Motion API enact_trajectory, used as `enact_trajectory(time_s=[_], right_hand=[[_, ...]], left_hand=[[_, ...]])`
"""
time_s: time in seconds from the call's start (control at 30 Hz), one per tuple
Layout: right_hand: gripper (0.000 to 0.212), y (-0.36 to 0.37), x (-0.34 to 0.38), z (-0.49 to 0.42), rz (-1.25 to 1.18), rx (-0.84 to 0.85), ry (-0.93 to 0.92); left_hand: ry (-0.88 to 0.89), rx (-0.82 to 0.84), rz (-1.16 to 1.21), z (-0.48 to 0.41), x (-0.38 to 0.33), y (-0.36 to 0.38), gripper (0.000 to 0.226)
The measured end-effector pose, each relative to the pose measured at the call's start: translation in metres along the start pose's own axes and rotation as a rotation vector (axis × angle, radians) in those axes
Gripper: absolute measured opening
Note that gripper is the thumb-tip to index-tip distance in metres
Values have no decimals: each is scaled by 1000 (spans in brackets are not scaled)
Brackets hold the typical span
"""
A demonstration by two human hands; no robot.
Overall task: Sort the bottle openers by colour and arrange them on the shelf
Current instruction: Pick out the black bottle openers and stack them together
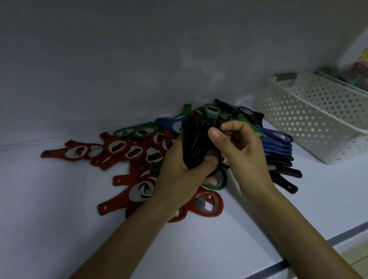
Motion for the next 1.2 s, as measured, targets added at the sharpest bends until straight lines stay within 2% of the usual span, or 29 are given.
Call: enact_trajectory(time_s=[0.1,0.17,0.2,0.3,0.33,0.4,0.53,0.6,0.7,0.8,0.87,0.93,1.0,1.03,1.13,1.2], right_hand=[[74,8,5,1,59,111,80],[89,16,12,-1,153,149,104],[85,20,15,-2,178,165,110],[41,40,21,-2,147,222,36],[34,50,22,2,113,236,-8],[30,73,20,10,72,276,-115],[27,121,14,25,11,306,-223],[25,145,10,32,30,359,-163],[26,183,2,44,39,481,23],[3,213,4,45,-147,456,208],[3,232,4,51,-226,455,295],[5,248,1,60,-186,471,334],[10,260,2,65,-223,465,406],[11,265,3,64,-286,448,467],[5,273,7,57,-519,387,705],[7,275,5,57,-552,391,819]], left_hand=[[37,21,-79,1,-6,-2,44],[98,41,-201,2,-11,-2,46],[126,36,-251,4,-12,-3,48],[115,-11,-314,8,-13,-13,44],[96,-27,-368,10,-14,-17,41],[22,-100,-424,16,-16,-34,36],[-146,-229,-124,34,-29,-82,28],[-133,-266,-45,47,-37,-104,33],[-88,-356,-2,70,-45,-133,49],[-36,-455,47,85,-50,-156,38],[48,-398,243,95,-53,-162,35],[86,-367,485,102,-54,-165,39],[55,-440,606,106,-54,-172,43],[37,-507,534,108,-53,-176,41],[83,-657,-178,114,-51,-184,34],[169,-691,-492,119,-47,-188,38]])
Point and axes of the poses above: each hand's wrist, its own z-axis away from the middle knuckle, its own y-axis out of the palm, x = y × z, the point moved 1 cm from there along -z, towards the middle knuckle, and after that the axes turned 2 degrees about -x, right-handed, at the moved point
